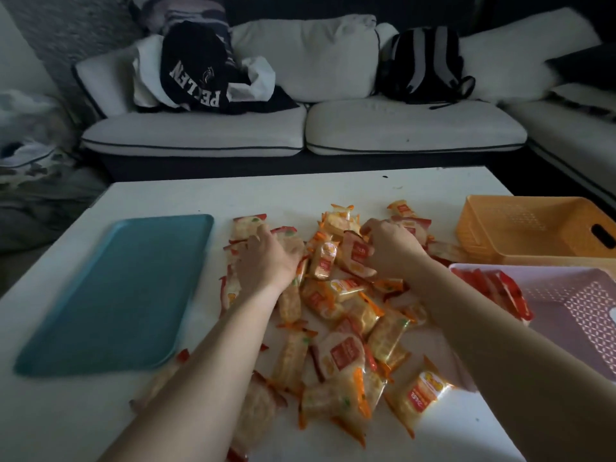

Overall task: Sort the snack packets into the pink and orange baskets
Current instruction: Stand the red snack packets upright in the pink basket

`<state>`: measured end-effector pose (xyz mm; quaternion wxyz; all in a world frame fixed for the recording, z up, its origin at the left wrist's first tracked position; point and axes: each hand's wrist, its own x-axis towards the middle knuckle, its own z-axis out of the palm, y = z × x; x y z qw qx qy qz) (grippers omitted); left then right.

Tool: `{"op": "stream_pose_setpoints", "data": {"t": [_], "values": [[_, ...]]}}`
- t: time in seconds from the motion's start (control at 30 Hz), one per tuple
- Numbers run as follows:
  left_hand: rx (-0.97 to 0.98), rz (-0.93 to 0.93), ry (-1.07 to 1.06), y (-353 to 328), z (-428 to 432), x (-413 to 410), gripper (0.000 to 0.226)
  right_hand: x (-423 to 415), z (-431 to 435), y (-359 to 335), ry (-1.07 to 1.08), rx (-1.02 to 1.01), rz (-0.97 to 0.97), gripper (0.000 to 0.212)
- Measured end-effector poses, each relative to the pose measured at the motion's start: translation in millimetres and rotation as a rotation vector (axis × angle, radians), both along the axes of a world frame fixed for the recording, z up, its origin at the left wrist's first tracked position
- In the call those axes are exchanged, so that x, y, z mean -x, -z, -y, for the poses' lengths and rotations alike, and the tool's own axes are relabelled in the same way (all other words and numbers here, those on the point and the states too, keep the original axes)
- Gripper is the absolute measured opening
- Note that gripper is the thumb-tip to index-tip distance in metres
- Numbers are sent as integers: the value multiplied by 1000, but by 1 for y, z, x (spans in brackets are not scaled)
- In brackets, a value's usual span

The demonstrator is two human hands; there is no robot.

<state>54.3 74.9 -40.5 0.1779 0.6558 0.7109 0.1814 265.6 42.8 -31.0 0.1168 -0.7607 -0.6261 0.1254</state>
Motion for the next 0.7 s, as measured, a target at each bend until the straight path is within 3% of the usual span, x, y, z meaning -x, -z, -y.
{"op": "stream_pose_setpoints", "data": {"t": [0.07, 0.2, 0.33, 0.43, 0.53, 0.63, 0.7], "values": [[76, -30, -23, 4, -12, -3, 101, -5, 2, -6, -20, -26, -183, 32], [-32, 22, -50, 12, -19, 8, 89, -7, 11, -11, 44, -132, -522, 37], [-128, 488, -48, -14, -5, 23, 82, 11, 17, -14, 28, -67, -1073, 31], [60, 764, -11, -34, 16, 38, 45, 37, 25, -25, -106, -44, -1273, 26], [192, 1118, -24, -50, 41, 53, 6, 63, 33, -36, -139, -132, -1334, 25], [342, 1311, 24, -63, 78, 82, 20, 99, 51, -42, -150, -176, -1288, 30], [334, 1189, 98, -59, 102, 103, 47, 125, 64, -41, -142, -176, -1169, 34]]}}
